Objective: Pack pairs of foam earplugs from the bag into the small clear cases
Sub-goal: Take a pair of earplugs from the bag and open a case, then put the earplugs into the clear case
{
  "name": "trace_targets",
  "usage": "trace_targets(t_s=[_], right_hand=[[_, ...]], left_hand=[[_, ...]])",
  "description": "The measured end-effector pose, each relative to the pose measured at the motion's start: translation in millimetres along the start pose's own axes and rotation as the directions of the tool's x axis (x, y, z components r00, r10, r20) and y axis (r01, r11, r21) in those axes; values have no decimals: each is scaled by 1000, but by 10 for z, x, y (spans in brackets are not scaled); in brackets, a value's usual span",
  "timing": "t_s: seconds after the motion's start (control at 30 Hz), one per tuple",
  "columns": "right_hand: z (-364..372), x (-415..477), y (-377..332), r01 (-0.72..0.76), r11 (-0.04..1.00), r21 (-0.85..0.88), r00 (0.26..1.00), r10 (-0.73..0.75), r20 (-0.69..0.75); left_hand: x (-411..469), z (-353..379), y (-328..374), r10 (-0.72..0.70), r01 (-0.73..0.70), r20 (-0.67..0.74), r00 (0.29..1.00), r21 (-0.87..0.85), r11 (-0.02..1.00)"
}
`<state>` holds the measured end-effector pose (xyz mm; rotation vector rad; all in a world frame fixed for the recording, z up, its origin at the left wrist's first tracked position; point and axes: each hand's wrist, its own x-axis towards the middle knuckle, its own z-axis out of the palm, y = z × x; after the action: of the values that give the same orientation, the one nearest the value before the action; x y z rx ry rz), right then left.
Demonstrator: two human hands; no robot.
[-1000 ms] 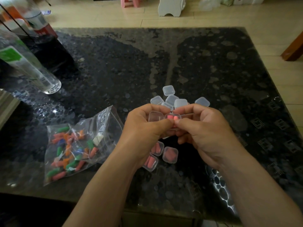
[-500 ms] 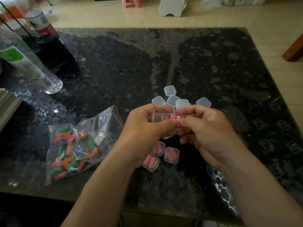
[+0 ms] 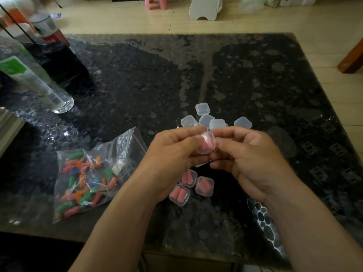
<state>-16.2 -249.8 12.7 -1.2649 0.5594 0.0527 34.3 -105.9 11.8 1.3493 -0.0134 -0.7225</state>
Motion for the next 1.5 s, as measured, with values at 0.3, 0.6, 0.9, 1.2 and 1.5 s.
trace_targets(t_s=[0.3, 0.6, 0.9, 1.2, 1.5], right_hand=[[-42, 9, 21, 22, 985, -172, 1000, -25, -12], [-49, 41, 42, -15, 976, -218, 1000, 14, -7], [-101, 78, 146, -118, 812, -572, 993, 81, -91], [-52, 61, 130, -163, 609, -776, 987, 107, -124], [140, -16, 16, -20, 614, -789, 993, -82, -88]], left_hand=[[-4, -44, -42, 104, -94, -83, 991, 116, 989], [-24, -14, -34, 80, -64, -64, 995, 218, 974], [-28, -103, 72, 193, -74, -364, 911, 316, 946], [-137, -179, 118, 267, -106, -393, 880, 386, 917], [-367, -452, 279, 416, -251, -410, 812, 398, 882]])
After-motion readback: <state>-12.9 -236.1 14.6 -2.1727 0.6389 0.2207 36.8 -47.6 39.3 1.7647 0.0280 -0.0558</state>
